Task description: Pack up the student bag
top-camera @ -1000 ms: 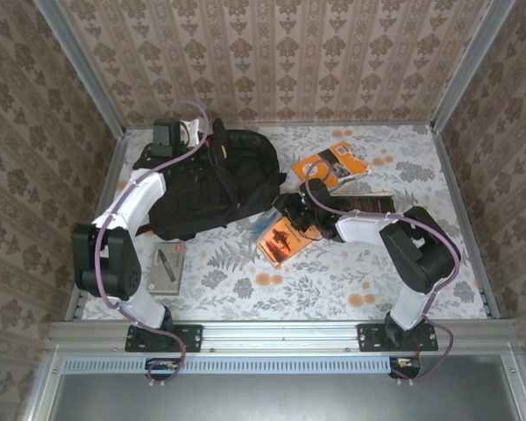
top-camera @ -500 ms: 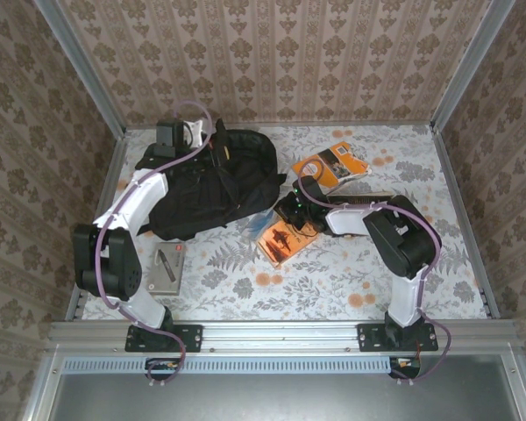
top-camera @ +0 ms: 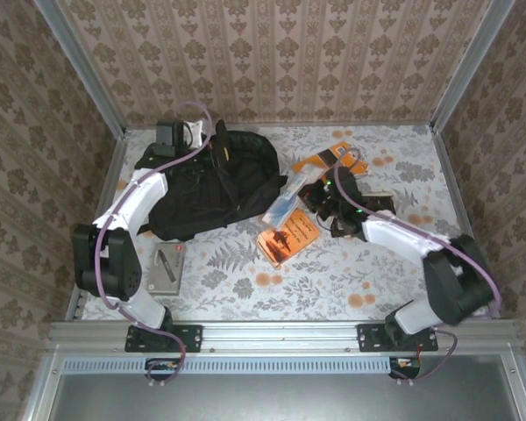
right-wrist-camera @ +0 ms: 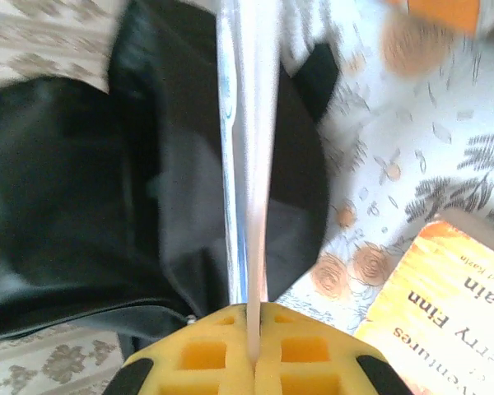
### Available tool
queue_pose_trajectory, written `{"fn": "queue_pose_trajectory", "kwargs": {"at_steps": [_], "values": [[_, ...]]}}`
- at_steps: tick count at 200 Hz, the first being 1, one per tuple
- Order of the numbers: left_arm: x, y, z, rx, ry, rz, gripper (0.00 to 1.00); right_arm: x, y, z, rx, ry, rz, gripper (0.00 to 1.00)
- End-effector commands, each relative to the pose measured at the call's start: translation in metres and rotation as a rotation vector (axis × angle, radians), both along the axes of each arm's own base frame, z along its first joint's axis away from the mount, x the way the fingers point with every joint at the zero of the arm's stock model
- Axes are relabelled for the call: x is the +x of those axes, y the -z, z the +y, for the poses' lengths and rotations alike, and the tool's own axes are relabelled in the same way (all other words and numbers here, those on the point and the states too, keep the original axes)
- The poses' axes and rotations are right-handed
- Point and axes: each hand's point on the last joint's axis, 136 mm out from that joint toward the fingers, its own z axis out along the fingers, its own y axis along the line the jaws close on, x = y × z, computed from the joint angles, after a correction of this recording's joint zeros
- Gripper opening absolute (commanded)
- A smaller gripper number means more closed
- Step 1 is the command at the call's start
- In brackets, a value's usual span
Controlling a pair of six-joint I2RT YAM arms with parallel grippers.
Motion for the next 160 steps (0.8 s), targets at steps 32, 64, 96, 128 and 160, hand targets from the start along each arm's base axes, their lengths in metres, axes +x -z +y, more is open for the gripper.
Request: {"fn": "queue_pose_trajectory", "kwargs": {"at_steps": [32,64,96,128,160], "values": [[-0.013,-0.060,-0.023,-0.018,0.124,-0.088,0.00,0.001,-0.103,-0.016,-0.211,-0.099,-0.287,0.00],[-0.032,-0.069,-0.048,0.100,0.194,-0.138,0.00,0.022,-0.139,0.000,-0.230,-0.154,-0.387,0.00],[-0.046,-0.068,-0.063,0.095,0.272,-0.121,0.00,0.053,-0.139,0.011,-0.248,-0.155,-0.388,0.00],[-0.051,-0.073,-0.060,0.092,0.287,-0.136,0.00,0.081,-0.100,0.023,-0.189,-0.117,-0.250,0.00],[-0.050,-0.085,-0.052,-0.009,0.274,-0.126,0.00,0.094,-0.054,0.048,-0.012,-0.077,-0.094,0.00]]}}
